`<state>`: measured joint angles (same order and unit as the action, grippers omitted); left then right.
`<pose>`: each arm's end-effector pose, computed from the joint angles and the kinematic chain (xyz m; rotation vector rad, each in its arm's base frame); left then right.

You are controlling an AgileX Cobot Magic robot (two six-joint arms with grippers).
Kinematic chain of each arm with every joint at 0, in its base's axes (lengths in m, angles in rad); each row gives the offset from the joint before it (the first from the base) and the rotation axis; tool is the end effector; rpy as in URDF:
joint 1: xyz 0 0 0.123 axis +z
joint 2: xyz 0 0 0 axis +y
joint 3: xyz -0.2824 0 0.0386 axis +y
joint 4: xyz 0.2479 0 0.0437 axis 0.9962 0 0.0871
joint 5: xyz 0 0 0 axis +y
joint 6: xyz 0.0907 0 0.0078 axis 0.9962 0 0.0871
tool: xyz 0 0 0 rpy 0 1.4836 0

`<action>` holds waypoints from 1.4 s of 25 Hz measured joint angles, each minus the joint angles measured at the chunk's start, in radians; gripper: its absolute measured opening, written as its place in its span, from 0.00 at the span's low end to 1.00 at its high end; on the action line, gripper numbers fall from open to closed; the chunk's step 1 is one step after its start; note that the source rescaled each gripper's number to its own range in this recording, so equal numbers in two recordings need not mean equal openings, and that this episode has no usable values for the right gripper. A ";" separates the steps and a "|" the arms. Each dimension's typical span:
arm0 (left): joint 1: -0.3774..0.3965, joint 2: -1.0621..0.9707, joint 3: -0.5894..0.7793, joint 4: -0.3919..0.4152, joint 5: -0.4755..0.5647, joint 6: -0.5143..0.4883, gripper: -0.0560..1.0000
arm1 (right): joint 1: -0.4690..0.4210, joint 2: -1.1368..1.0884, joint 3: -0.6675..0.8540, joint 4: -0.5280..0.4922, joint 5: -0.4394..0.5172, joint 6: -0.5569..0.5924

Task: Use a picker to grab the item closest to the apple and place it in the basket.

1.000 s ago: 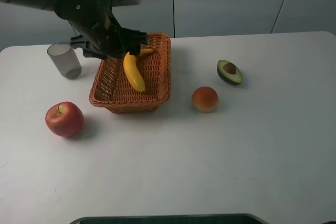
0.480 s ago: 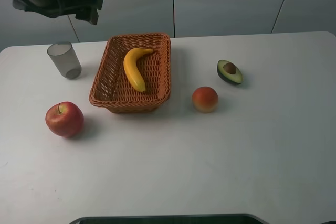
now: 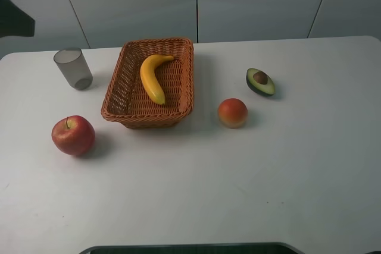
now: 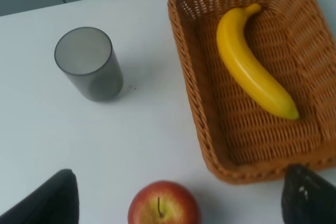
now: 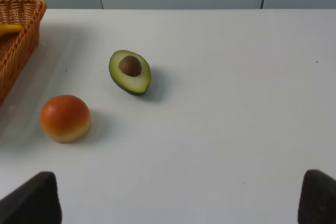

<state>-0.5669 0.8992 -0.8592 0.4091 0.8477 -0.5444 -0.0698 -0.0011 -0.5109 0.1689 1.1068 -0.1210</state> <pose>0.1555 -0.0667 0.3420 0.1950 2.2791 -0.0785 -0.0079 0.0143 0.2774 -0.0666 2.0665 0.0858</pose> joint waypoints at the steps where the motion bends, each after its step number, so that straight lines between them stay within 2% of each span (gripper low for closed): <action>1: 0.000 -0.049 0.026 -0.016 0.003 0.026 0.99 | 0.000 0.000 0.000 0.000 0.000 0.000; 8: 0.000 -0.331 0.132 -0.150 0.095 0.230 0.99 | 0.000 0.000 0.000 0.000 0.000 0.000; 12: 0.000 -0.456 0.140 -0.187 0.182 0.269 0.99 | 0.000 0.000 0.000 0.000 0.000 0.000; 17: 0.000 -0.602 0.205 -0.228 0.220 0.318 0.99 | 0.000 0.000 0.000 0.000 0.000 0.000; 23: 0.000 -0.758 0.317 -0.235 0.229 0.340 0.99 | 0.000 0.000 0.000 0.000 0.000 0.000; 30: 0.000 -0.886 0.343 -0.235 0.232 0.404 0.99 | 0.000 0.000 0.000 0.000 0.000 0.000; 35: 0.000 -0.899 0.348 -0.236 0.233 0.417 0.99 | 0.000 0.000 0.000 0.000 0.000 0.000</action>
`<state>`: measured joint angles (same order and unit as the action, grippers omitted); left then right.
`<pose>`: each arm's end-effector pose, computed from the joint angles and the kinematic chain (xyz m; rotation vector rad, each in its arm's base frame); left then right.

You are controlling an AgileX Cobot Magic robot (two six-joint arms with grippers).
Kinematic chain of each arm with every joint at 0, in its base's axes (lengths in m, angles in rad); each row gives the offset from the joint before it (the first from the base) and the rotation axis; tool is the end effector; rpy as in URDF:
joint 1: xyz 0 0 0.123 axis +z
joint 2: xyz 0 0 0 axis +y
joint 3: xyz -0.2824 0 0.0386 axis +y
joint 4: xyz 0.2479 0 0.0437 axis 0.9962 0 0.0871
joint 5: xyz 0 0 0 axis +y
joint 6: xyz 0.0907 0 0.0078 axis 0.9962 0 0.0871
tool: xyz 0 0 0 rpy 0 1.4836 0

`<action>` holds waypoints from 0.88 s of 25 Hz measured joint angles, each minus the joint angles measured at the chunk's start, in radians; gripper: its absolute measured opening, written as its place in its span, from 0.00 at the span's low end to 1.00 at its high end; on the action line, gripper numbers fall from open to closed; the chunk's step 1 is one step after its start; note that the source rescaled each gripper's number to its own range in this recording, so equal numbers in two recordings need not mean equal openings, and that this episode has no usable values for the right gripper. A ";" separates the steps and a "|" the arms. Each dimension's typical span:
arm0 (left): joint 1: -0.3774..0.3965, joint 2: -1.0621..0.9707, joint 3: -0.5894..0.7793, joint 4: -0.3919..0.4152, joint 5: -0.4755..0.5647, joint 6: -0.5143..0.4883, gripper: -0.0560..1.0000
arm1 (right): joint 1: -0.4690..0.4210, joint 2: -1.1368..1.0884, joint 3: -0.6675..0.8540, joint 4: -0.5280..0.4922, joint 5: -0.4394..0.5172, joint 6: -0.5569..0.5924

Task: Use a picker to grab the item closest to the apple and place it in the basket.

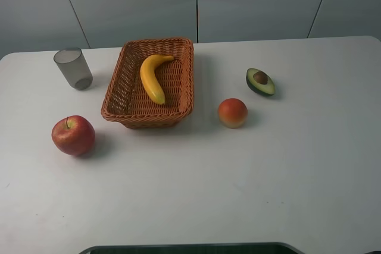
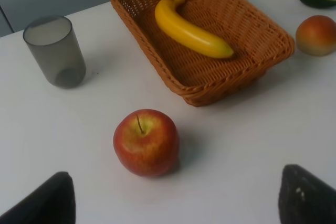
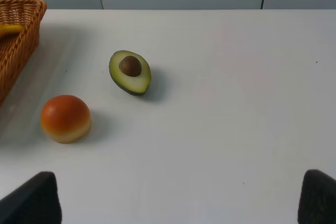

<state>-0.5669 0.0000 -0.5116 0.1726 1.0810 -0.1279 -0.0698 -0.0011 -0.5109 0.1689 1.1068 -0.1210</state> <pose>0.0009 0.0158 0.2797 0.4350 2.0017 -0.2276 -0.0079 0.0143 0.2774 -0.0666 2.0665 0.0858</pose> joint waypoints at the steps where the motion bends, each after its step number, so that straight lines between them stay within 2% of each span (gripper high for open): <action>1: 0.000 0.000 0.000 0.000 0.000 0.000 0.99 | 0.000 0.000 0.000 0.000 0.000 0.000; 10: 0.000 0.000 0.000 -0.011 0.000 0.000 0.99 | 0.000 0.000 0.000 0.000 0.000 0.000; 13: 0.033 0.000 0.000 -0.015 0.000 0.000 0.99 | 0.000 0.000 0.000 0.000 0.000 0.000; 22: 0.336 0.000 0.000 -0.027 0.000 0.011 0.99 | 0.000 0.000 0.000 0.000 0.000 0.000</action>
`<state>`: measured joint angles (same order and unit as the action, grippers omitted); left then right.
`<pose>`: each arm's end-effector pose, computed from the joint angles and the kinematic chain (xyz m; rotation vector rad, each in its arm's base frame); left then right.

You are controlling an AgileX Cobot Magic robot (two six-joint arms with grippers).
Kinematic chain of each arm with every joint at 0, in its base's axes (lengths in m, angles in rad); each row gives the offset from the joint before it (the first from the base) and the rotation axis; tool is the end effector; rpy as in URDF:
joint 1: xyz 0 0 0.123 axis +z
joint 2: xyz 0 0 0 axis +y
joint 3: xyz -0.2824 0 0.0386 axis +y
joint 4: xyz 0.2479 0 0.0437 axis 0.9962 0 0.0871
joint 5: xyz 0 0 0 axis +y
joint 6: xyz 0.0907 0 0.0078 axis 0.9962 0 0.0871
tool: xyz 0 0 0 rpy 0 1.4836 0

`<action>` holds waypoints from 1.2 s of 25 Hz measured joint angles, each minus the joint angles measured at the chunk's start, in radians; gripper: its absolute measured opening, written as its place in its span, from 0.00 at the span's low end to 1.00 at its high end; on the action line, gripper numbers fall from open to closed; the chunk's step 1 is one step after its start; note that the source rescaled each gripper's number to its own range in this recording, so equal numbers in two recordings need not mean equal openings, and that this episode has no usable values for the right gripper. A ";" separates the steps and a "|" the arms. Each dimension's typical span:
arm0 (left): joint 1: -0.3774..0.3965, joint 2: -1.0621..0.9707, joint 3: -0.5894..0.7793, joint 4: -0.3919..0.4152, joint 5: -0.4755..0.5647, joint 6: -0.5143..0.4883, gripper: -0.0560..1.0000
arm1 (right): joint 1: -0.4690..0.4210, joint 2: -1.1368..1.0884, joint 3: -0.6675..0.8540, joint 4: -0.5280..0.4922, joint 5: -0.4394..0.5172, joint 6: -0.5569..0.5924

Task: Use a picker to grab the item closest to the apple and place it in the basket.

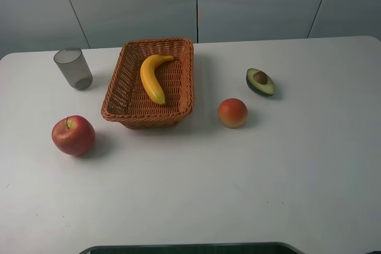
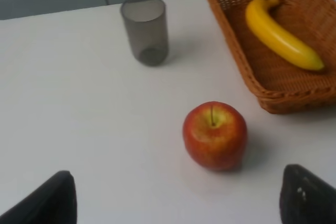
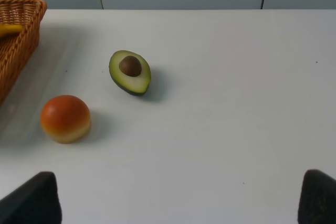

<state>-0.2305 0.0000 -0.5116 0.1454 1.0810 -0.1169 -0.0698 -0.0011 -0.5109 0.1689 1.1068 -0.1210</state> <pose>-0.0047 0.0131 0.2794 0.1066 2.0418 -0.0427 -0.0079 0.0143 0.2774 -0.0666 2.0665 0.0858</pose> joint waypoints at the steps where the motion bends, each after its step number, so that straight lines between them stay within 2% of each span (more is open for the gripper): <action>1: 0.017 0.000 0.000 -0.006 0.000 0.015 0.99 | 0.000 0.000 0.000 0.000 0.000 0.000; 8: 0.039 0.000 0.000 -0.046 0.000 0.062 0.99 | 0.000 0.000 0.000 0.000 0.000 0.000; 30: 0.041 0.000 0.000 -0.050 0.000 0.066 1.00 | 0.000 0.000 0.000 0.000 0.000 0.000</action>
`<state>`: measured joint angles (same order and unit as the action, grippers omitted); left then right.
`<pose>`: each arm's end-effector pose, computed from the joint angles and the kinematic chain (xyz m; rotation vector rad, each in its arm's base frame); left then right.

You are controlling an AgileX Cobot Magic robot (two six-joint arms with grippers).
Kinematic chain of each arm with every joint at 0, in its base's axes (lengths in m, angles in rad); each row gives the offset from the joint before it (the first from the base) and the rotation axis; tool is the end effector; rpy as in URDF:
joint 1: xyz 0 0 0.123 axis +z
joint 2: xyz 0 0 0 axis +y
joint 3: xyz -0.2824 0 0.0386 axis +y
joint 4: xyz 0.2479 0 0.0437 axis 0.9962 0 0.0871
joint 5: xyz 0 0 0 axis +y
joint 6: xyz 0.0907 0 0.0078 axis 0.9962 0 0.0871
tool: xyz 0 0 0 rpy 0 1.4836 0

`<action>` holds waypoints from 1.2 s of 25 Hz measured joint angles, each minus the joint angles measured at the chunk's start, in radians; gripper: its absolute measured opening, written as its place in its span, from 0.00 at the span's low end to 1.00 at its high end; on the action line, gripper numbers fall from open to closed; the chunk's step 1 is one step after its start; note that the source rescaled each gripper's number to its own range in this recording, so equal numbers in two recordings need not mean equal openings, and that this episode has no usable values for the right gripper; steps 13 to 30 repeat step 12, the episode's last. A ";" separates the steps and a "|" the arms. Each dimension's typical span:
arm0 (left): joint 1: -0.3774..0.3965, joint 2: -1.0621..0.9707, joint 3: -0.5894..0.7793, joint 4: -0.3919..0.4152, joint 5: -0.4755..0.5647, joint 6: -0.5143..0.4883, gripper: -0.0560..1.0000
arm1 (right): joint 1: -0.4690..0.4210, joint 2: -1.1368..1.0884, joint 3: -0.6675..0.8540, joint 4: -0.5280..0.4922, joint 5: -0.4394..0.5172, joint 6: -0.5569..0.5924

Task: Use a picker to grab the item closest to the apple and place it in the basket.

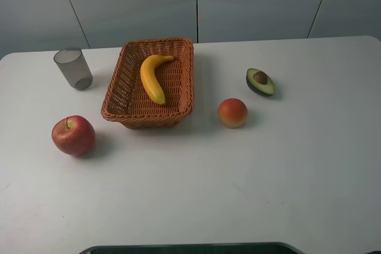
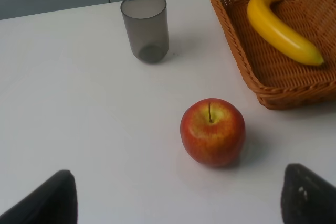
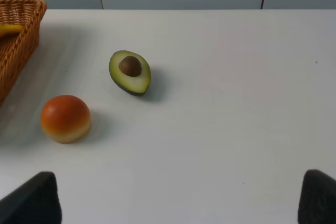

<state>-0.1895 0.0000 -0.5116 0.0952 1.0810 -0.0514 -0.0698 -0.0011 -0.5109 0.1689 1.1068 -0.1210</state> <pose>-0.0057 0.0089 0.2790 0.1352 2.0450 -0.0359 -0.0079 0.0143 0.2774 -0.0666 2.0665 0.0858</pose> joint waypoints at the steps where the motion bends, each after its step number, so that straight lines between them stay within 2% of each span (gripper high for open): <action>1: 0.002 0.000 0.000 -0.002 0.000 0.000 1.00 | 0.000 0.000 0.000 0.000 0.000 0.000; 8: 0.059 0.000 0.000 -0.002 0.000 0.000 1.00 | 0.000 0.000 0.000 0.000 0.000 0.000; 30: 0.059 0.000 0.000 -0.002 0.000 0.000 1.00 | 0.000 0.000 0.000 0.000 0.000 0.000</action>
